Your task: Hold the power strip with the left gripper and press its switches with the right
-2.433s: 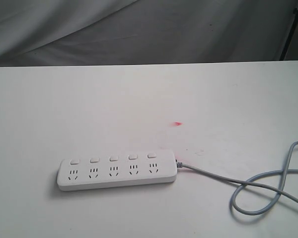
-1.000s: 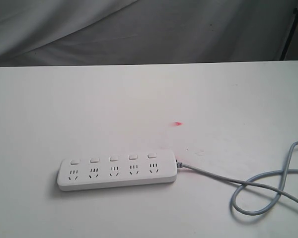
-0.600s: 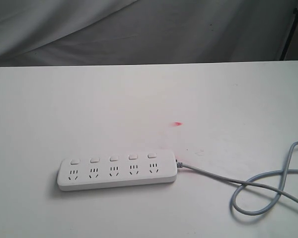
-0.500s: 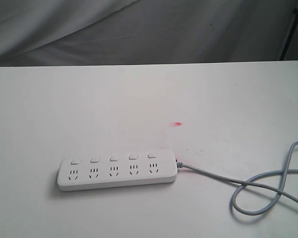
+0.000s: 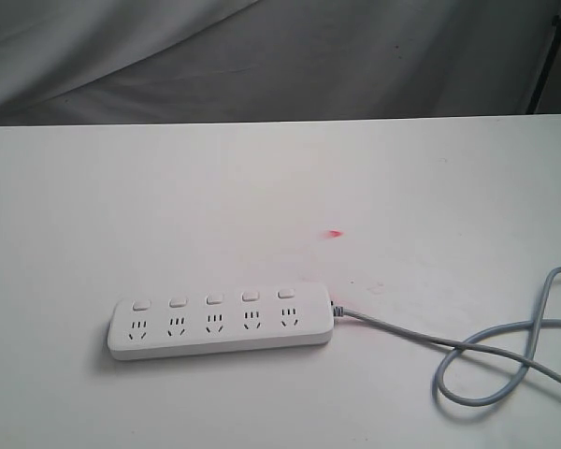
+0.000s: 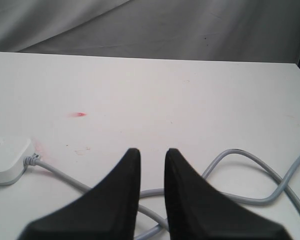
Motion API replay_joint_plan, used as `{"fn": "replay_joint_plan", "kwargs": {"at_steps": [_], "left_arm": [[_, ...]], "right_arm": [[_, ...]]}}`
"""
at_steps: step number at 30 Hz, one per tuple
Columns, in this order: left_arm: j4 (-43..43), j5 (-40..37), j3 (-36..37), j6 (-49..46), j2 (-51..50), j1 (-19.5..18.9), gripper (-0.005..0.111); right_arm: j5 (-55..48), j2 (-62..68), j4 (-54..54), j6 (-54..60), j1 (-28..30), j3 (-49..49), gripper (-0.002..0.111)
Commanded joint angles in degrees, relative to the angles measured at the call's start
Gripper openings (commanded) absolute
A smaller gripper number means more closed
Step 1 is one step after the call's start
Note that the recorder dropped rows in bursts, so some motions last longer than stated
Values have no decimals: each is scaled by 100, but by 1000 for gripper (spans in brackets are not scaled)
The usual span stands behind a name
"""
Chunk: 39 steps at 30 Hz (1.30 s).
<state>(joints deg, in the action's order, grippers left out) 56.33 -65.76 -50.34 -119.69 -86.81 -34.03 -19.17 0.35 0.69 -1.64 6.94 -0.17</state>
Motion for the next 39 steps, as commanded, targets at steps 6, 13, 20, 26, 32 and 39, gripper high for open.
{"fn": "replay_joint_plan", "kwargs": {"at_steps": [6, 13, 20, 26, 32, 39], "left_arm": [[-666, -56, -550, -29, -253, 988, 0], [-854, -327, -729, -29, -1197, 1531, 0], [-729, 386, -729, -29, -1539, 1632, 42], [-372, 358, -729, 8, -1539, 1632, 104], [-219, -265, -729, -23, -1548, 1632, 104], [-153, -149, -729, -23, -1548, 1632, 104]], "right_arm": [[22, -35, 65, -31, -10, 17, 17], [22, -35, 65, -11, -10, 17, 17], [22, -35, 65, -11, -10, 17, 17], [22, -35, 65, -25, -10, 17, 17], [22, -35, 65, -25, -10, 17, 17], [22, -35, 65, -14, -10, 17, 17]]}}
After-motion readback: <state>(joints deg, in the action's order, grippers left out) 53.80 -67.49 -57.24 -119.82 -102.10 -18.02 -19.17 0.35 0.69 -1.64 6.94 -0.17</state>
